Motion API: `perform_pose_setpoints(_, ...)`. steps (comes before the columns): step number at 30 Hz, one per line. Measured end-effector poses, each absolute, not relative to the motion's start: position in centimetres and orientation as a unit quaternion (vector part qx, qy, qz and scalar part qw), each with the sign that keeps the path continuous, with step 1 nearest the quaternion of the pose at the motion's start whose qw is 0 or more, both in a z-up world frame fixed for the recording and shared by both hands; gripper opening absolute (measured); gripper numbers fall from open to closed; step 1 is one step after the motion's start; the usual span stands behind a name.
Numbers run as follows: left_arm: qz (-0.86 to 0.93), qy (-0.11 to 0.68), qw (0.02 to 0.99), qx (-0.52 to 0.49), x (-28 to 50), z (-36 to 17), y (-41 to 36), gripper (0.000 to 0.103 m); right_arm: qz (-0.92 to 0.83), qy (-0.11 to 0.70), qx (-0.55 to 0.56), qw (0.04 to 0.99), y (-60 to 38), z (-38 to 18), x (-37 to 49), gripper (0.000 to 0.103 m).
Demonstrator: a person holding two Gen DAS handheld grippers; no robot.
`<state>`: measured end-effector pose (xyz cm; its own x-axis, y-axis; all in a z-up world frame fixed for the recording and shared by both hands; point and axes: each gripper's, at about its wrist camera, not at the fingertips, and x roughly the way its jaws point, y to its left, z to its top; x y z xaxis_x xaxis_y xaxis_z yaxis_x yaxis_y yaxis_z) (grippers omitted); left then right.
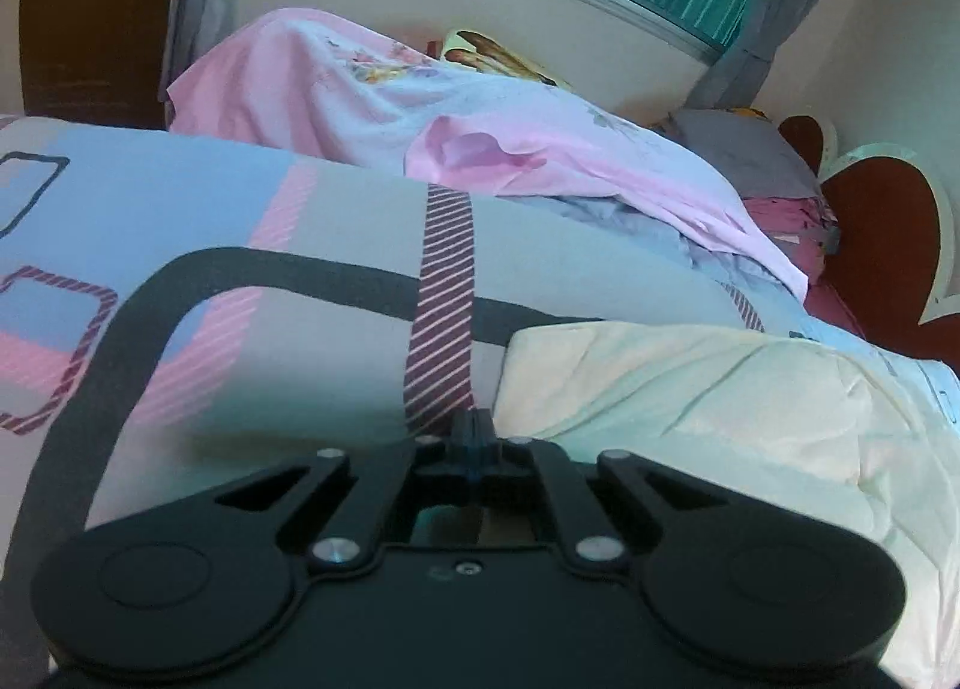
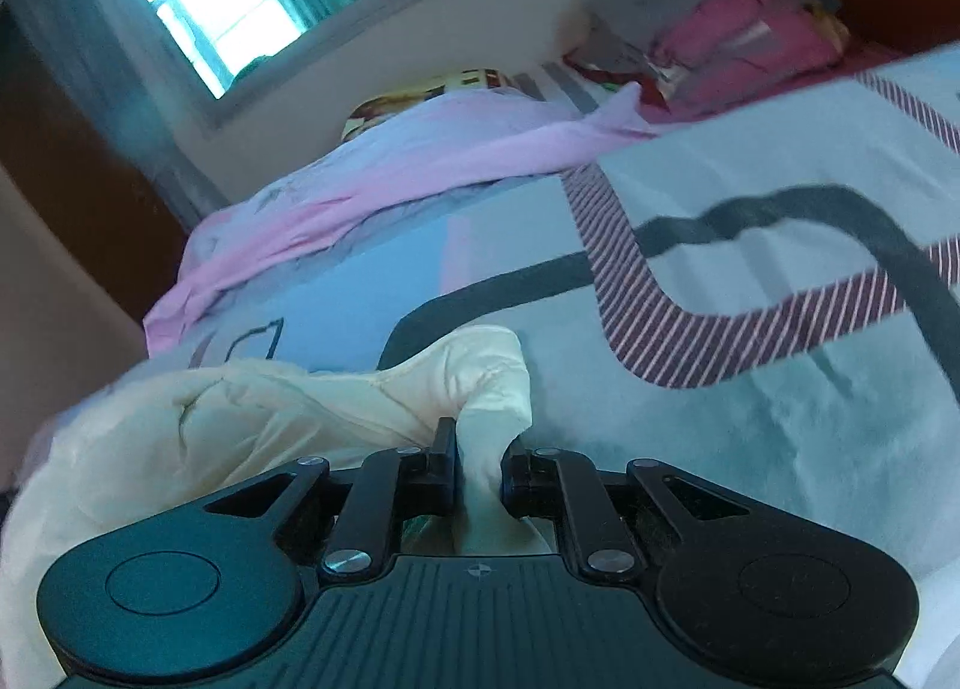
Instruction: Fold large clothes
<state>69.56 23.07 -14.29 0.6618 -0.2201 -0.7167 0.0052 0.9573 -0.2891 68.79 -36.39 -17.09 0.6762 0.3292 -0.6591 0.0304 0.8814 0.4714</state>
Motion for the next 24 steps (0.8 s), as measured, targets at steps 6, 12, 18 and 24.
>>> perform_pose_setpoints(6, -0.001, 0.333, 0.937, -0.108, 64.4, -11.2, 24.7, 0.093, 0.027, 0.342, 0.203, 0.917, -38.6, -13.9, 63.3, 0.088)
perform_pose_setpoints(12, 0.007, 0.300, 0.945, -0.129, 55.7, -9.2, 25.2, 0.089, 0.012, 0.325, 0.220, 0.920, -38.9, -12.4, 54.2, 0.088)
perform_pose_setpoints(18, 0.011, 0.316, 0.903, -0.291, 49.7, -12.3, 25.4, 0.088, -0.001, 0.318, 0.388, 0.865, -38.3, -14.0, 46.6, 0.088)
perform_pose_setpoints(24, 0.012, 0.306, 0.873, -0.379, 47.9, -14.2, 25.3, 0.087, 0.000, 0.330, 0.467, 0.820, -36.5, -15.9, 45.4, 0.088)
